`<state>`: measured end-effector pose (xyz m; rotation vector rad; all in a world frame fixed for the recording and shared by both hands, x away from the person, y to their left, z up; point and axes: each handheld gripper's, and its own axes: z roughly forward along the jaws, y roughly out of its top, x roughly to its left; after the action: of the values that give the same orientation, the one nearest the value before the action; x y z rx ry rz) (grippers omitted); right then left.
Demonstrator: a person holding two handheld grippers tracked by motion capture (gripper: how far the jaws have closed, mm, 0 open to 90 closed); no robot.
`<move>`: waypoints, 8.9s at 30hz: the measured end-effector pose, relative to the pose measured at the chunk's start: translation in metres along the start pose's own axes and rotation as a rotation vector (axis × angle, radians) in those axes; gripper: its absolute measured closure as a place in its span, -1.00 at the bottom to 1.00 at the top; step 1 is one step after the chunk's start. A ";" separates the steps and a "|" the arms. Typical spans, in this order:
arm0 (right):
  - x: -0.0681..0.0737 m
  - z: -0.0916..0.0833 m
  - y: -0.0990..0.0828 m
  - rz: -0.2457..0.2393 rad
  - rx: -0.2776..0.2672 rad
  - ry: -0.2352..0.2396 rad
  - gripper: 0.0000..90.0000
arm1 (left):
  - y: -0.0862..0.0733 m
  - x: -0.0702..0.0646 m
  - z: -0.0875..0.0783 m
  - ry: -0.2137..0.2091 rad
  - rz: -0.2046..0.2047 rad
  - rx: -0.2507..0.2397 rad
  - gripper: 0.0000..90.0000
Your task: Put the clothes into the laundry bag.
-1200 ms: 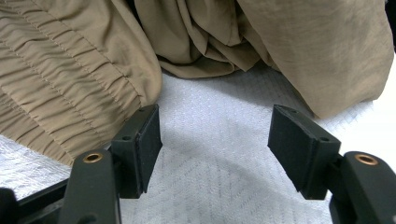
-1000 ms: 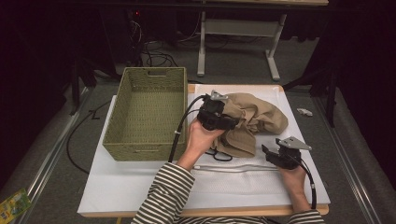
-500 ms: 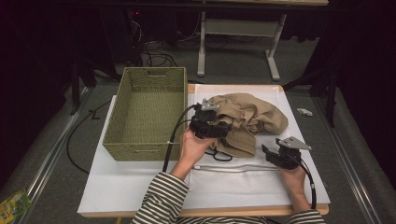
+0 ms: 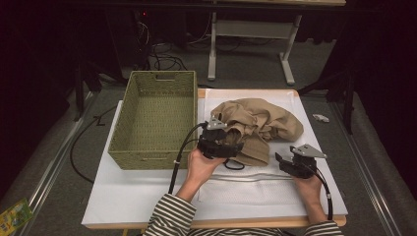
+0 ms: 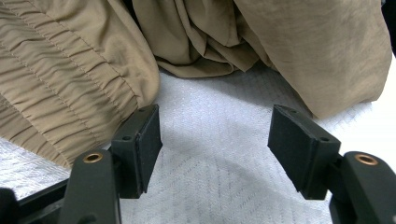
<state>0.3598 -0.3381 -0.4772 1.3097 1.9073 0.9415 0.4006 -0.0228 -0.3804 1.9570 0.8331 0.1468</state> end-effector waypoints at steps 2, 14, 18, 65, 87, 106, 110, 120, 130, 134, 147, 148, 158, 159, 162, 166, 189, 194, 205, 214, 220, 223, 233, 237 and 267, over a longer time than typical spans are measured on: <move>0.000 0.000 0.000 -0.002 0.000 0.000 -0.23 | -0.006 -0.001 0.000 0.011 0.018 0.017 -0.37; 0.000 0.000 0.000 -0.007 0.007 -0.004 -0.23 | -0.044 0.004 0.015 -0.010 0.011 0.087 -0.37; 0.001 0.001 0.000 -0.006 0.009 -0.004 -0.23 | -0.053 0.001 0.021 0.010 0.058 0.108 -0.44; 0.026 -0.009 0.035 -0.075 0.020 0.190 -0.33 | -0.101 0.001 0.040 0.179 0.133 0.138 -0.35; 0.037 0.026 0.147 -0.082 0.049 0.267 -0.59 | -0.102 0.000 0.040 0.186 0.131 0.137 -0.37; 0.098 0.100 0.102 -0.231 0.300 0.316 -0.93 | -0.102 0.000 0.040 0.191 0.133 0.136 -0.37; 0.098 0.105 0.098 -0.235 0.323 0.333 -0.90 | -0.102 0.000 0.040 0.191 0.133 0.136 -0.37; 0.096 0.104 0.097 -0.246 0.334 0.302 -0.33 | -0.102 0.000 0.040 0.201 0.129 0.137 -0.40; 0.079 0.101 0.099 -0.283 0.298 0.317 0.59 | -0.101 0.001 0.041 0.208 0.120 0.139 -0.49; 0.074 0.098 0.101 -0.278 0.298 0.313 0.68 | -0.101 0.001 0.041 0.208 0.120 0.139 -0.49; 0.023 0.065 0.099 -0.206 0.260 0.246 0.70 | -0.101 0.003 0.040 0.179 0.116 0.141 -0.51; 0.019 0.061 0.098 -0.208 0.258 0.244 0.70 | -0.100 0.003 0.040 0.169 0.118 0.143 -0.51; -0.007 0.036 0.092 -0.100 0.223 0.277 0.71 | -0.095 -0.002 0.042 0.148 0.203 0.198 -0.48; -0.006 0.035 0.092 -0.101 0.219 0.277 0.71 | -0.094 -0.002 0.043 0.148 0.209 0.202 -0.47; -0.004 0.032 0.093 -0.095 0.208 0.287 0.71 | -0.092 -0.003 0.047 0.134 0.209 0.208 -0.47; -0.006 0.027 0.094 -0.090 0.197 0.303 0.71 | -0.089 -0.002 0.050 0.124 0.222 0.205 -0.39; -0.010 -0.040 0.083 -0.108 0.082 0.368 0.71 | -0.077 0.002 0.062 0.123 0.233 0.208 0.21; -0.010 -0.049 0.078 -0.126 0.075 0.387 0.71 | -0.072 0.003 0.064 0.125 0.231 0.230 0.55; -0.013 -0.072 0.065 -0.133 0.021 0.410 0.70 | -0.061 0.021 0.069 0.080 0.090 0.233 0.96; -0.008 -0.077 0.047 -0.166 0.026 0.448 0.70 | -0.045 0.019 0.065 0.075 0.042 0.189 0.97; -0.007 -0.071 0.036 -0.206 0.050 0.470 0.70 | -0.024 0.020 0.060 0.054 -0.002 0.147 0.97; -0.005 -0.068 0.031 -0.216 0.080 0.490 0.70 | -0.012 0.019 0.054 0.036 -0.020 0.101 0.97; 0.014 -0.045 0.024 -0.321 0.185 0.461 0.69 | 0.013 0.009 0.048 0.022 0.008 0.049 0.97; 0.016 -0.034 0.024 -0.304 0.204 0.462 0.62 | 0.011 0.010 0.049 0.024 0.015 0.057 0.97; -0.005 -0.087 0.071 -0.156 -0.063 0.349 -0.19 | 0.005 0.019 0.049 0.043 0.022 0.079 0.97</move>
<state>0.3255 -0.3431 -0.3699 0.9913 2.1842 1.1988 0.4383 -0.0485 -0.4063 2.0440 0.8568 0.1716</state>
